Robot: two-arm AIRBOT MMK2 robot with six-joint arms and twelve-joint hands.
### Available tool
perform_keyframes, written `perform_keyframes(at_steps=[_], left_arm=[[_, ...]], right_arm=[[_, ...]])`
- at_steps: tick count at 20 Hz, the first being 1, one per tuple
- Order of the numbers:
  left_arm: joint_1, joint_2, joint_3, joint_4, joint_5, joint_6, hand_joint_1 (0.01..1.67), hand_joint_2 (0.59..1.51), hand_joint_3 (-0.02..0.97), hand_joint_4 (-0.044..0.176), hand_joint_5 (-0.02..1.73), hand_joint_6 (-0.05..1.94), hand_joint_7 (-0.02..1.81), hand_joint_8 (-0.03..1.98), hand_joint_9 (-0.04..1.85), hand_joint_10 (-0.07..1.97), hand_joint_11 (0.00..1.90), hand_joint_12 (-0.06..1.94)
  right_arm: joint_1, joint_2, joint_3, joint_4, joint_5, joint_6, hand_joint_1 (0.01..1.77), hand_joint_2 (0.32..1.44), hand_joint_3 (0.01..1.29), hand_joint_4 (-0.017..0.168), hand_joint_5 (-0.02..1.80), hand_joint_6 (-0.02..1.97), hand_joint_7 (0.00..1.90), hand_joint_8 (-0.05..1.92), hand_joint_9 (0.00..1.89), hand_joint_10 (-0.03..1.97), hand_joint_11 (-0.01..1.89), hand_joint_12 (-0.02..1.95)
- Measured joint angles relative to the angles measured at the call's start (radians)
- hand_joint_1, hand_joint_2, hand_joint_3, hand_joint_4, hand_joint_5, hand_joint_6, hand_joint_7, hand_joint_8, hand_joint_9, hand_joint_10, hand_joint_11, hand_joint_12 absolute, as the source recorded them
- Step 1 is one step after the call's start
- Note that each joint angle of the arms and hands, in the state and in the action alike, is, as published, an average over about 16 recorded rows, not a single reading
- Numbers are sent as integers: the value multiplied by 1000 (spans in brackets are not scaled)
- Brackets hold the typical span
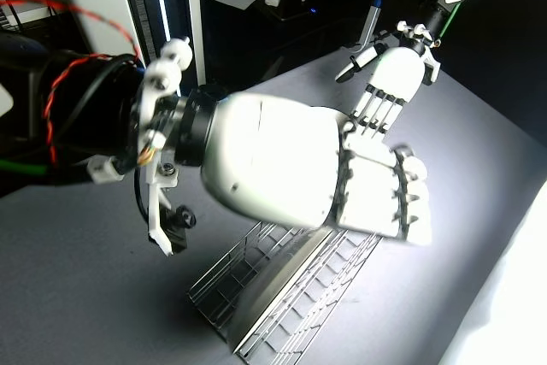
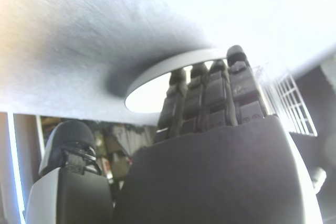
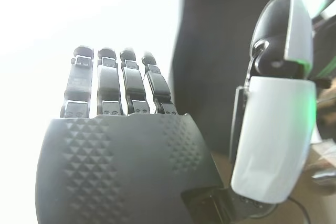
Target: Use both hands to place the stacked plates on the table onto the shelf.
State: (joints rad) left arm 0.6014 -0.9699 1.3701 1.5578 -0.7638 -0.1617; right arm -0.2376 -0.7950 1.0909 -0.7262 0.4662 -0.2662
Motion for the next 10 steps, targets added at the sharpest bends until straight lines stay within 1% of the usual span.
perform_keyframes(at_steps=[4,6,8,10], left_arm=[[28,0,0,-3,9,-1,15,1127,5,-2,42,4,10,-7,-24,-39,25,7],[41,0,-1,-5,13,-3,14,1128,5,-3,34,-1,5,-8,-24,-40,26,11],[54,0,-2,-7,17,-5,15,1128,4,-4,27,-6,2,-9,-24,-42,26,14],[66,0,-3,-9,20,-6,15,1129,4,-5,21,-11,0,-11,-25,-44,27,18]], right_arm=[[-15,-5,-27,-158,73,0,933,849,13,2,19,16,19,-9,17,-12,24,3],[-28,-11,-42,-218,100,1,970,854,13,3,19,16,19,-8,16,-12,28,8],[-41,-18,-59,-259,117,1,1008,866,13,3,19,16,19,-8,15,-12,29,27],[-55,-29,-76,-280,122,1,1047,879,13,4,19,16,19,-8,14,-12,28,64]])
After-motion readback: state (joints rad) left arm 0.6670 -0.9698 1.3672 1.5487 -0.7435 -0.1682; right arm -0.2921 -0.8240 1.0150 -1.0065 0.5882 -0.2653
